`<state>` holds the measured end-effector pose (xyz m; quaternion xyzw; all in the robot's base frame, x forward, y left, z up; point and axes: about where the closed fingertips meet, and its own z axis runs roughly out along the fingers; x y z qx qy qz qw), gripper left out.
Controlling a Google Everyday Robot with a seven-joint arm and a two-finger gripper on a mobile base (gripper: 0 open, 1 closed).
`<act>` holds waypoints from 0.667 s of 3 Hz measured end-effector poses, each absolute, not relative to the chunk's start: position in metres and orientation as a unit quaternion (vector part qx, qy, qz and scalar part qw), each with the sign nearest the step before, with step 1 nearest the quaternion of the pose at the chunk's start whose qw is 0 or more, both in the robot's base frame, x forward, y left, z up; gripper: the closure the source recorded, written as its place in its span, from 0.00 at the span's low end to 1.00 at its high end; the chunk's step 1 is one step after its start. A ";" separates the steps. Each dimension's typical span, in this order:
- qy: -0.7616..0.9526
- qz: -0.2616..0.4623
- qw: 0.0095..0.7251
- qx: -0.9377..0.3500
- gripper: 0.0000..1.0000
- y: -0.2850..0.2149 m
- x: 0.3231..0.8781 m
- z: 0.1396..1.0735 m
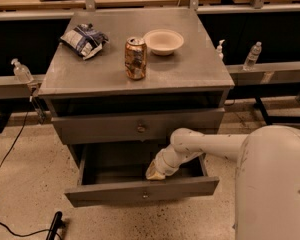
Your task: Open middle drawer
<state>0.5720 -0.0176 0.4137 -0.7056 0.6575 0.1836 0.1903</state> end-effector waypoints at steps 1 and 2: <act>0.667 0.188 0.175 -0.699 1.00 -0.021 0.550 0.411; 0.667 0.188 0.175 -0.699 1.00 -0.021 0.550 0.411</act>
Offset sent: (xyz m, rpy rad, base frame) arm -0.0600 -0.0124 0.0068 -0.0381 0.0592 -0.0466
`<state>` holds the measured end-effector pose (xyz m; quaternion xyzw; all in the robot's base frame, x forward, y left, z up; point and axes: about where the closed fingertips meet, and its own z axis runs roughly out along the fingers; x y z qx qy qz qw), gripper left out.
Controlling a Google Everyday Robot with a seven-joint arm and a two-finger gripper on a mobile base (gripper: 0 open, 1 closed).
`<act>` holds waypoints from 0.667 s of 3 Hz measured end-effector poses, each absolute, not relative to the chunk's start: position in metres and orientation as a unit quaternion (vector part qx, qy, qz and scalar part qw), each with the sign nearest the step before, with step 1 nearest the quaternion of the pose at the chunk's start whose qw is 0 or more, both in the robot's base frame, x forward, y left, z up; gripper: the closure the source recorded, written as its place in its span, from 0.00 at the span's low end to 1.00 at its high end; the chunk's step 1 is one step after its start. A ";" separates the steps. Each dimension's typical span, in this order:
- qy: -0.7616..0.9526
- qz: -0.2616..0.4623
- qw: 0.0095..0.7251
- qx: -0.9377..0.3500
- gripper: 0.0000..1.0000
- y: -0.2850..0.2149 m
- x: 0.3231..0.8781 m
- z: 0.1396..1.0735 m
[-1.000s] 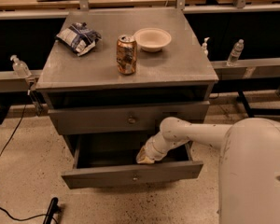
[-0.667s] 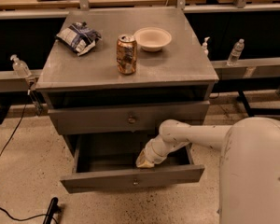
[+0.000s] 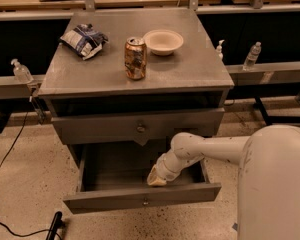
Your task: Open middle drawer
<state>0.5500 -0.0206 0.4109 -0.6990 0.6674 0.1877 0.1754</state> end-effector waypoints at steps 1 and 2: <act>0.671 0.187 0.171 -0.697 1.00 -0.022 0.532 0.416; 0.669 0.182 0.176 -0.699 1.00 -0.023 0.529 0.421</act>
Offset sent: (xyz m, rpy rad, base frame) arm -0.0315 -0.0071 0.0396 -0.0024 -0.1217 -0.0005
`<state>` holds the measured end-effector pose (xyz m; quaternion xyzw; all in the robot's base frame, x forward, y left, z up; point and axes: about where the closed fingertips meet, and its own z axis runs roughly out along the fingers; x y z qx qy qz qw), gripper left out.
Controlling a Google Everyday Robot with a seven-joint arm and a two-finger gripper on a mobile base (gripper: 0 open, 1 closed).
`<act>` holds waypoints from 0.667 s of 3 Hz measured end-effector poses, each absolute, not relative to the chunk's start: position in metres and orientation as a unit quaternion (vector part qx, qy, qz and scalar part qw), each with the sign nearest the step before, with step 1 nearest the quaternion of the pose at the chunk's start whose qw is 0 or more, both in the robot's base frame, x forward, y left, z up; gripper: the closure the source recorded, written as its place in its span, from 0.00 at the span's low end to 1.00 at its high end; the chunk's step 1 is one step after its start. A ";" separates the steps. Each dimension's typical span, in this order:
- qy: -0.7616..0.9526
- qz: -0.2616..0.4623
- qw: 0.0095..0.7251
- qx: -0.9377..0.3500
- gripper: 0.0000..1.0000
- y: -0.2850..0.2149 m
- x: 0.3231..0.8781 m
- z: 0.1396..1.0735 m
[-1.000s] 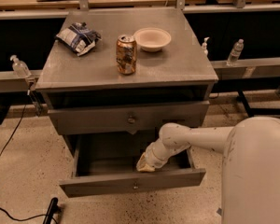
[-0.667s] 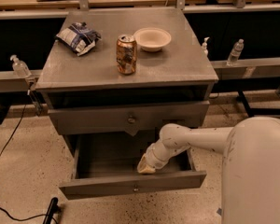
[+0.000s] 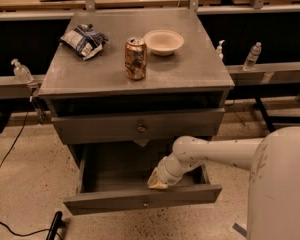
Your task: Open middle drawer
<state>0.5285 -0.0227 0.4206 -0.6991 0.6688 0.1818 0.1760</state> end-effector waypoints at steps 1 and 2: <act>0.669 0.182 0.176 -0.699 1.00 -0.023 0.529 0.423; 0.657 0.134 0.243 -0.701 1.00 -0.041 0.557 0.452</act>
Offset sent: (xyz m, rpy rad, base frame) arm 0.0673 -0.0492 0.0883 0.0873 -0.4130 -0.0620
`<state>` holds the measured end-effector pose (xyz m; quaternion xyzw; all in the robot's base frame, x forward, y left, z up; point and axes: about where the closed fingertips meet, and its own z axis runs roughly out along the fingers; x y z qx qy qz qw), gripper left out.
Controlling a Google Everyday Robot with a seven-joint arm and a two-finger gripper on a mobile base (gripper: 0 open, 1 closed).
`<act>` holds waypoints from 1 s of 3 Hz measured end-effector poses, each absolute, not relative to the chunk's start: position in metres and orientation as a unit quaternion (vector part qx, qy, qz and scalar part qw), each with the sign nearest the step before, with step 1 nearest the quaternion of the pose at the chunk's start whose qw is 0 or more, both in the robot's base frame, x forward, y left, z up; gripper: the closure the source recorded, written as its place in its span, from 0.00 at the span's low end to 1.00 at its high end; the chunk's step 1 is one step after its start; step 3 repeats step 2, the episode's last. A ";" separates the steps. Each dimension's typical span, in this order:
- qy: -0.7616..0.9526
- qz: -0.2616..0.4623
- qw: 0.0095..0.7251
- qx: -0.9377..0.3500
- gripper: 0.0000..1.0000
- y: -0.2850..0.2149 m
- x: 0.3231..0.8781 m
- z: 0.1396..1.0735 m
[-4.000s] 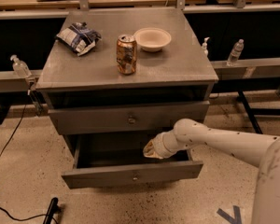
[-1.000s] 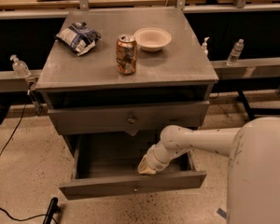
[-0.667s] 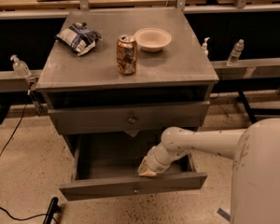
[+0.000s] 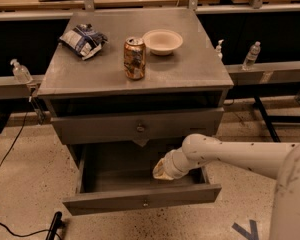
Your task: Open middle drawer
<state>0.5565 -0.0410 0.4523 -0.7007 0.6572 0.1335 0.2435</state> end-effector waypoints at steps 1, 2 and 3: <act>0.644 0.092 0.297 -0.698 1.00 -0.056 0.582 0.479; 0.642 0.083 0.330 -0.686 0.83 -0.069 0.598 0.489; 0.642 0.083 0.330 -0.686 0.83 -0.069 0.598 0.489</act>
Offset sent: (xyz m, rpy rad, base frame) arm 0.0664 -0.0508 0.0528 0.1198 -0.2671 -0.0909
